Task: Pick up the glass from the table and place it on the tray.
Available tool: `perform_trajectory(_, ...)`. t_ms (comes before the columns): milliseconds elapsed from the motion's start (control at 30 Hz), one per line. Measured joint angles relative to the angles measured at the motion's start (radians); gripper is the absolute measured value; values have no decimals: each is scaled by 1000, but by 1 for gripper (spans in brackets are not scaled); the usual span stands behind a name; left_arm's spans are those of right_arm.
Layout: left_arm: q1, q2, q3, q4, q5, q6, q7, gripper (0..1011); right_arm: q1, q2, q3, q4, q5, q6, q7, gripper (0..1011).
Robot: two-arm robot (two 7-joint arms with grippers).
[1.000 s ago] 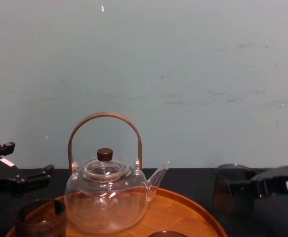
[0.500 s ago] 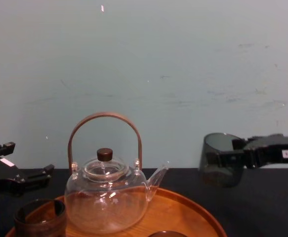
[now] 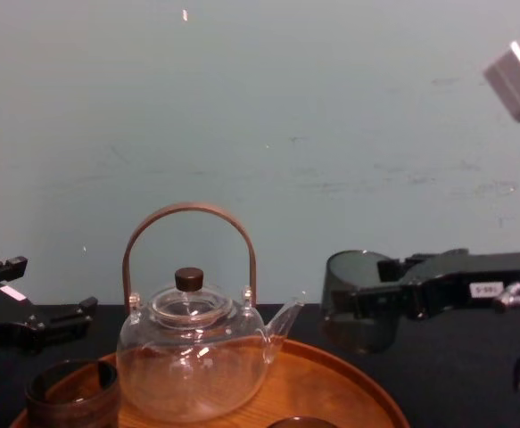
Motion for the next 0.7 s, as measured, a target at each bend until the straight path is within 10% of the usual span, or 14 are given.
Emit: perform_trajectory(700,0,0,0,0,0,0,0,1001,39,-60,-78,158,-39,-98,39,903)
